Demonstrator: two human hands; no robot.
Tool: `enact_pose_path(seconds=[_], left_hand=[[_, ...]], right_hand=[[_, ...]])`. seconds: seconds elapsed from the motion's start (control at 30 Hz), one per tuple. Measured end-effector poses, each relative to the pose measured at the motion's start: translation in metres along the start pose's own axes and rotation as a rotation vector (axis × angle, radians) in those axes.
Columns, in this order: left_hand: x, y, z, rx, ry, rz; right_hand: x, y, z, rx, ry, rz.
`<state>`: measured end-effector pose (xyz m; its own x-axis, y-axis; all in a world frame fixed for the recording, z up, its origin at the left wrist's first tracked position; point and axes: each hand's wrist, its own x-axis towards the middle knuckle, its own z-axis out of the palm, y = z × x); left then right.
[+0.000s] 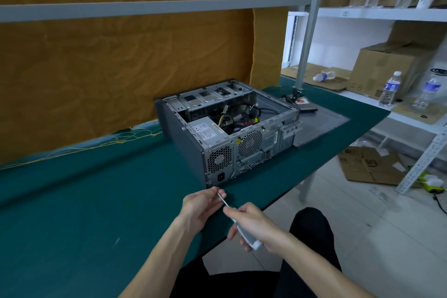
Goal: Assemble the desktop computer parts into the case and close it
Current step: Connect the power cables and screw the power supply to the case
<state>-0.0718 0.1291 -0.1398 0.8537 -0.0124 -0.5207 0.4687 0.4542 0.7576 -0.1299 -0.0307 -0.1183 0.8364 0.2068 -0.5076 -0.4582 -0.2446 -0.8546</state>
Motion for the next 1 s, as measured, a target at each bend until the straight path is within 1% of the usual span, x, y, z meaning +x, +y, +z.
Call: enact_pose_path(seconds=[0.1, 0.17, 0.2, 0.27, 0.33, 0.37, 0.4, 0.47, 0.53, 0.57, 0.6, 0.67, 0.7, 0.73, 0.77, 0.8, 0.9, 0.93, 0.97, 1.0], left_hand=[[0.001, -0.001, 0.004, 0.038, 0.074, 0.043], [0.001, -0.001, 0.005, 0.013, 0.025, 0.022], [0.001, -0.002, 0.005, -0.017, -0.04, -0.016], [-0.001, 0.0, 0.003, -0.073, -0.158, -0.091], [0.003, 0.001, 0.002, -0.079, -0.158, -0.088], [0.004, 0.0, 0.003, -0.053, -0.122, -0.064], [0.004, -0.002, 0.005, -0.009, -0.074, -0.034], [0.006, -0.007, 0.01, 0.091, 0.018, 0.035], [0.008, -0.009, 0.009, 0.152, 0.032, 0.077], [0.007, -0.008, 0.009, 0.149, -0.002, 0.066], [0.007, -0.006, 0.007, 0.119, -0.056, 0.031], [0.004, -0.002, 0.004, 0.007, -0.164, -0.062], [0.003, -0.001, 0.004, -0.028, -0.189, -0.084], [0.003, 0.0, 0.004, -0.038, -0.187, -0.087], [0.002, -0.001, 0.005, -0.032, -0.167, -0.075], [0.002, -0.002, 0.006, -0.016, -0.137, -0.055], [0.001, -0.007, 0.009, 0.035, -0.072, -0.003], [0.001, -0.009, 0.01, 0.036, -0.064, 0.011], [0.0, -0.011, 0.01, 0.033, -0.064, 0.025], [-0.001, -0.012, 0.009, 0.019, -0.081, 0.032]], right_hand=[[0.001, 0.013, 0.003, -0.131, 0.163, -0.08], [0.003, 0.014, 0.001, -0.188, 0.235, -0.134], [0.003, 0.012, 0.0, -0.155, 0.22, -0.128], [0.002, 0.007, -0.002, 0.005, 0.109, -0.052], [-0.002, 0.002, -0.004, 0.167, 0.019, 0.047], [-0.004, 0.002, -0.004, 0.182, 0.018, 0.07], [-0.005, 0.002, -0.003, 0.136, 0.046, 0.065], [-0.005, 0.006, 0.0, -0.042, 0.158, 0.006], [-0.003, 0.011, 0.002, -0.165, 0.281, -0.084], [-0.003, 0.011, 0.002, -0.152, 0.307, -0.109], [-0.003, 0.011, 0.002, -0.077, 0.297, -0.098], [-0.005, 0.008, 0.003, 0.202, 0.191, 0.019], [-0.008, 0.006, 0.003, 0.334, 0.131, 0.079], [-0.01, 0.005, 0.005, 0.384, 0.098, 0.106], [-0.013, 0.003, 0.006, 0.328, 0.102, 0.089], [-0.015, 0.002, 0.008, 0.145, 0.149, 0.039], [-0.007, 0.022, 0.016, -0.704, 0.448, -0.224], [-0.006, 0.024, 0.018, -0.808, 0.518, -0.297], [-0.007, 0.025, 0.019, -0.741, 0.504, -0.307], [-0.005, 0.024, 0.017, -0.437, 0.421, -0.244]])
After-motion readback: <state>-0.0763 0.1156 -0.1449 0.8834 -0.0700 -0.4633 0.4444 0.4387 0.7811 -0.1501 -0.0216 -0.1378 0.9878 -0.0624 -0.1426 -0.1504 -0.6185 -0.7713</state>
